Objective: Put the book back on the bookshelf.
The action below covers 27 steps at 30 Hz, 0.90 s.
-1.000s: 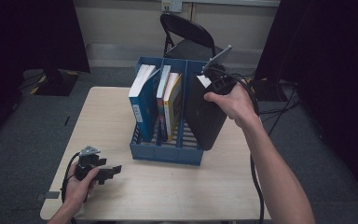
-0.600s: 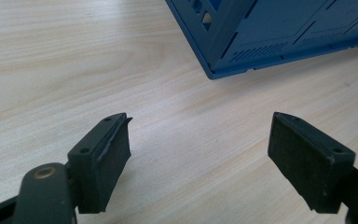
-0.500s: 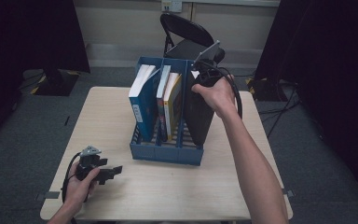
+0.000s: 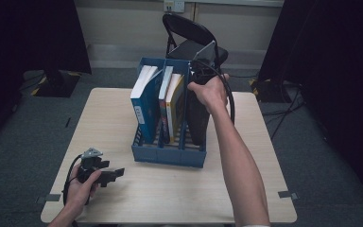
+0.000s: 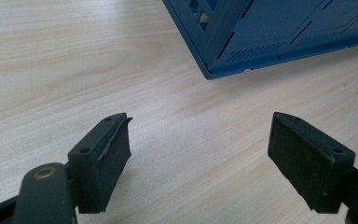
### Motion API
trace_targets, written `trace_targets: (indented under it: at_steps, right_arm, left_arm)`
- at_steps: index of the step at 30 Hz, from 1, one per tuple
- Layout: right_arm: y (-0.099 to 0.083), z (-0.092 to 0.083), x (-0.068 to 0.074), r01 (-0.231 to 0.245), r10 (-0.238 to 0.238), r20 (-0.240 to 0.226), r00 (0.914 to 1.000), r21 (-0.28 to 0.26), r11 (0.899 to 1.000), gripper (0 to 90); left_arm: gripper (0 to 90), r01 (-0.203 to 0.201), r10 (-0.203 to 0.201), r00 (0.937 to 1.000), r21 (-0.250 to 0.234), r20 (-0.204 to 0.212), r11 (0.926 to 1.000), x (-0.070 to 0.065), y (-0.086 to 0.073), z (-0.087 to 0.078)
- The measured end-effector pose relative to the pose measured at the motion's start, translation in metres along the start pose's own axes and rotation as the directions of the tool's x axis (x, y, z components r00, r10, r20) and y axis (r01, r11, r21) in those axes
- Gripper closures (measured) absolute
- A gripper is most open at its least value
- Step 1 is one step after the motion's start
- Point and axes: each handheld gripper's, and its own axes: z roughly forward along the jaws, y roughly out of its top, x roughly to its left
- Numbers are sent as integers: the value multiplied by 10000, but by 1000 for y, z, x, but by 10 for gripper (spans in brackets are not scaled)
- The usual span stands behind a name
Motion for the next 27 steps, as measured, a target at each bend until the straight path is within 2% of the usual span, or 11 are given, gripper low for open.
trace_targets:
  at_steps: [1,3,13,18,21,26,27]
  right_arm:
    - [0,2,2,187,-186,132,9997,-27,9998,537]
    - [-3,13,0,3,-1,89,10000,-223,9998,537]
    - [-12,48,2,-284,287,125,9995,-227,9993,537]
    - [-15,56,2,-492,496,106,9987,-334,9982,536]
    - [-19,62,6,-450,458,210,9987,-391,9982,534]
    - [-23,63,6,-400,410,196,9990,-499,9979,526]
    - [-25,63,7,-231,241,210,9995,-488,9985,516]
  left_arm:
    - [206,-14,14,10000,14,-8,10000,0,0,0]
    - [207,-60,60,10000,52,12,10000,0,0,0]
    - [209,-76,76,10000,54,20,10000,-1,0,1]
    - [210,-108,108,9999,12,-29,9999,-1,0,0]
    - [210,-145,145,9999,32,-6,9999,-1,0,-1]
    - [210,-225,225,9997,48,7,9997,-3,1,1]
    - [210,-253,253,9997,44,10,9997,-4,1,0]
